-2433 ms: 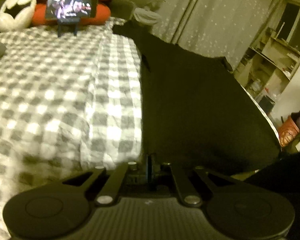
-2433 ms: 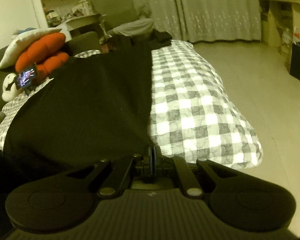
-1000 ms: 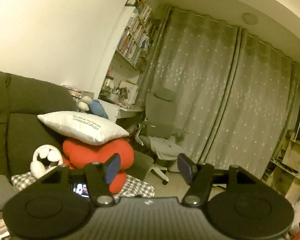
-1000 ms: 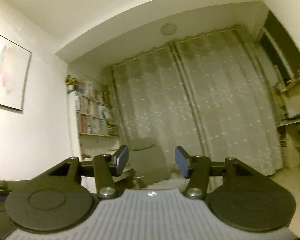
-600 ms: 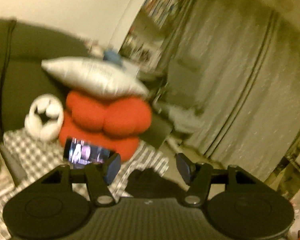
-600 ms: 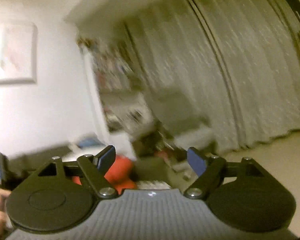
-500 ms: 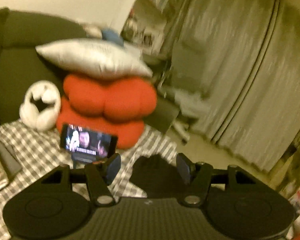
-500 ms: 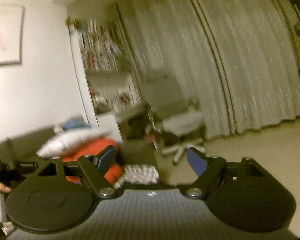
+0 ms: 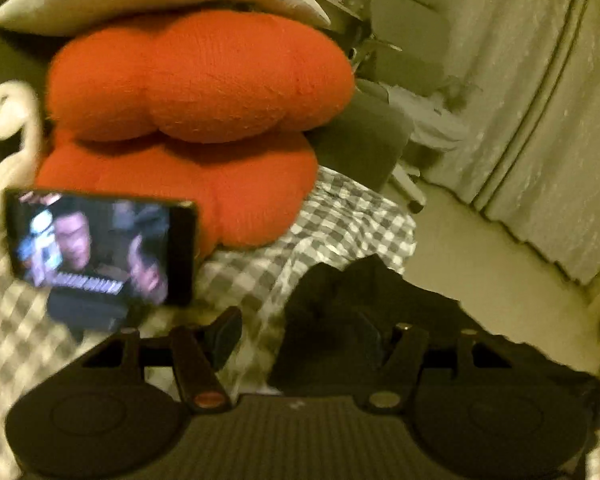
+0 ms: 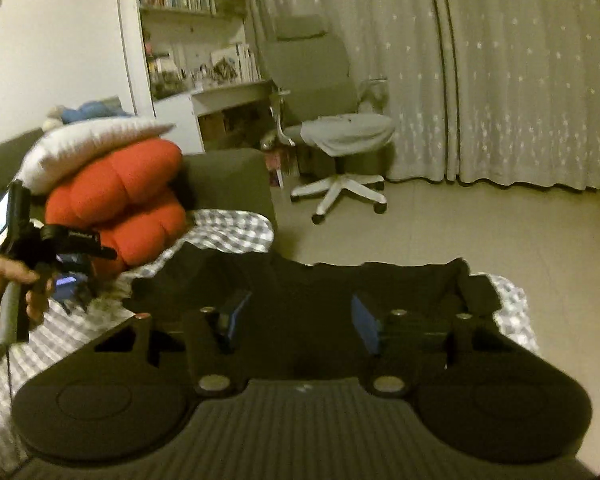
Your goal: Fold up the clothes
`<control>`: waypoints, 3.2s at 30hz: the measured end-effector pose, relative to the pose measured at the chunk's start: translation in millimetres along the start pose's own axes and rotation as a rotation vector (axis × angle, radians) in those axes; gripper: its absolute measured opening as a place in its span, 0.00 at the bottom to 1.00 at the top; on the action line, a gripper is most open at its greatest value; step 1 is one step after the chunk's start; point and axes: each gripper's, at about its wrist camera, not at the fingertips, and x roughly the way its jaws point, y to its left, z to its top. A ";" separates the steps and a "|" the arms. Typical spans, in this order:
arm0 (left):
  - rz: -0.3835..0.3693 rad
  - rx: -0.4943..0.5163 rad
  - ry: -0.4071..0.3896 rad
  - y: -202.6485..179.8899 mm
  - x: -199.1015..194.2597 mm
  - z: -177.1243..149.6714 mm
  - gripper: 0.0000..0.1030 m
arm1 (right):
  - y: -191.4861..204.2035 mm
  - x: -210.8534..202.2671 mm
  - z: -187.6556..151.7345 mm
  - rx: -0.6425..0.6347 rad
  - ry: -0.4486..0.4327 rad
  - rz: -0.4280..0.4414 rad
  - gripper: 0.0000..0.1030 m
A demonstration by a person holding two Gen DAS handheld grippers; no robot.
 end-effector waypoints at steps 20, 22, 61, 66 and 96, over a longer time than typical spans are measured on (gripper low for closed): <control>0.046 0.312 0.060 -56.9 112.1 7.6 0.02 | -145.2 163.0 3.5 0.038 0.257 -0.150 0.06; 0.044 0.281 0.026 -54.1 106.7 12.9 0.02 | -146.8 167.8 4.2 0.028 0.277 -0.180 0.01; 0.073 0.198 -0.045 -4.1 77.5 -17.5 0.28 | -162.0 59.2 -43.2 -0.039 0.336 -0.093 0.07; 0.004 0.176 -0.066 -4.6 69.7 -7.3 0.39 | -178.3 64.9 -10.0 0.012 0.208 -0.097 0.51; -0.010 0.378 -0.066 -69.7 132.9 5.8 0.14 | -133.0 222.7 -23.5 -0.418 0.278 -0.403 0.00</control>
